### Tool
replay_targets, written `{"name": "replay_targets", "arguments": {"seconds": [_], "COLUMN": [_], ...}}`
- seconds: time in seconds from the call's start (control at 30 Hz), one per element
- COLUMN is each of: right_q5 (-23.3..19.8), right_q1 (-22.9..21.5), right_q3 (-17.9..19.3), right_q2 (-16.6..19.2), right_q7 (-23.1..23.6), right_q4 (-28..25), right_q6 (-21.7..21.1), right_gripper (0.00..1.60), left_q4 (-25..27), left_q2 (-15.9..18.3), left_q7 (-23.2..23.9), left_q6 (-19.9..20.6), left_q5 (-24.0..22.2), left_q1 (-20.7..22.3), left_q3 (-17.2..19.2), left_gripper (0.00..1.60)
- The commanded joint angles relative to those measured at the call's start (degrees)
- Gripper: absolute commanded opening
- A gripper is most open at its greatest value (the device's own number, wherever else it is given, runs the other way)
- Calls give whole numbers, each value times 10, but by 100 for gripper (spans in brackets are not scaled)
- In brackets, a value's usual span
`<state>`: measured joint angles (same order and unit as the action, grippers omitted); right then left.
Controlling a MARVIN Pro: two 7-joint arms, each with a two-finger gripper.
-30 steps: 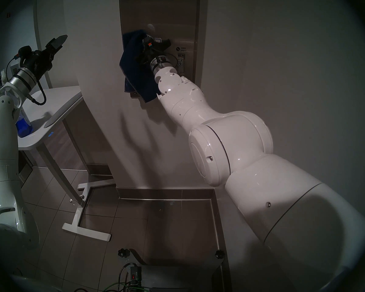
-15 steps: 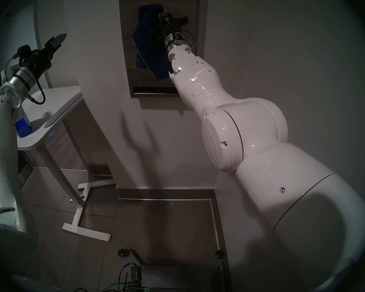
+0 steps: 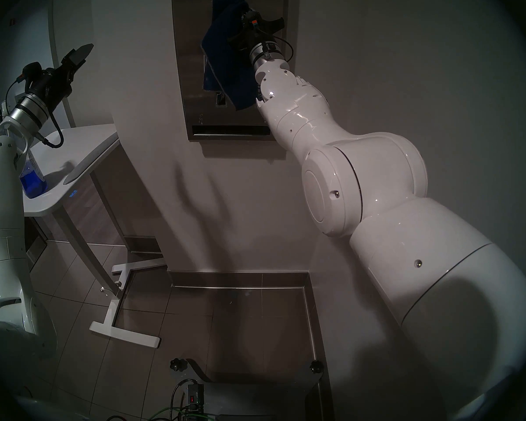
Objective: Pick up the cloth and wipe the surface
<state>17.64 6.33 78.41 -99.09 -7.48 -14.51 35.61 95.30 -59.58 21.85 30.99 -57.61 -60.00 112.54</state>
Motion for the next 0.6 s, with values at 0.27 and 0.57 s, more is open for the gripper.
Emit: {"name": "replay_targets", "arguments": {"seconds": [0.27, 0.57], "right_q5": [24, 38], "right_q1": [17, 44], "right_q3": [-6, -10], "right_q2": [27, 29], "right_q7": [-22, -37], "right_q4": [41, 64], "right_q6": [40, 68], "right_gripper": [0, 0], "left_q4": [11, 9], "left_q2": [0, 1], "left_q7": [1, -1], "left_q6": [-7, -8], "left_q5": [-9, -8], "left_q1": [28, 29], "left_q3": [1, 1], "left_gripper": [160, 160]}}
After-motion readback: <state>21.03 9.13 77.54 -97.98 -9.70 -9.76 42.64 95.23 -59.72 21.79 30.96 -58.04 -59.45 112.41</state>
